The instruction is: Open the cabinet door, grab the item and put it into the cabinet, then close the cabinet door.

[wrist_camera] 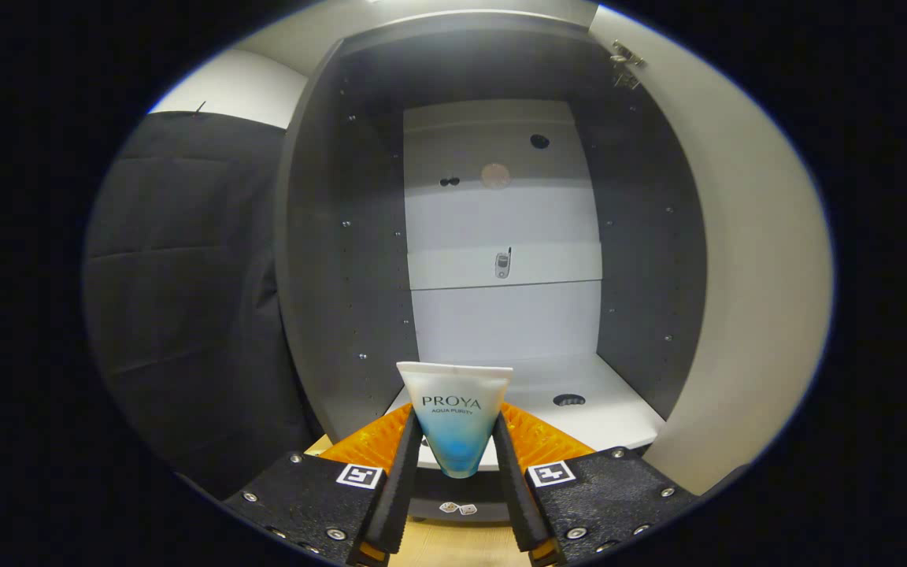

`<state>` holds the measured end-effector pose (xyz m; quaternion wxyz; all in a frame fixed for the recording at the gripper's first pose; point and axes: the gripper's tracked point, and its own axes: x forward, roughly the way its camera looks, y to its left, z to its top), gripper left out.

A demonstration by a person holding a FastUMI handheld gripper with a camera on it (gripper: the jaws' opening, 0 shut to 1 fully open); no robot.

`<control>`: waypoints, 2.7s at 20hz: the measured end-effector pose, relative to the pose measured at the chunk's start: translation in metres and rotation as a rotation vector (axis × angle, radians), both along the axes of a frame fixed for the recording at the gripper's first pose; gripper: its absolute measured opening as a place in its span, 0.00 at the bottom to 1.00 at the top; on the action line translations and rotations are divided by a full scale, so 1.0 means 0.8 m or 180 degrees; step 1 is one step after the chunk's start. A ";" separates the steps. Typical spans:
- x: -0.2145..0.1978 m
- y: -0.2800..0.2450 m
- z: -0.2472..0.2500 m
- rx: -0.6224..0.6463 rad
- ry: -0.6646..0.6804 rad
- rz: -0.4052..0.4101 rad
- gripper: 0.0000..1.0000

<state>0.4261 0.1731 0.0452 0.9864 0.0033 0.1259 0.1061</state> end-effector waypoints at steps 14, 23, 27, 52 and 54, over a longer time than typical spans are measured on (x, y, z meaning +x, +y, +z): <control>0.099 -0.007 -0.055 -0.0273 0.0195 -0.0173 0.58; 0.006 -0.017 0.011 -0.0129 -0.0324 -0.0140 0.93; -0.070 -0.022 0.031 -0.0102 -0.0548 -0.0101 0.93; -0.400 -0.109 0.023 0.0063 -0.0705 -0.0025 0.93; -0.414 -0.135 0.028 0.0052 -0.0701 -0.0108 0.93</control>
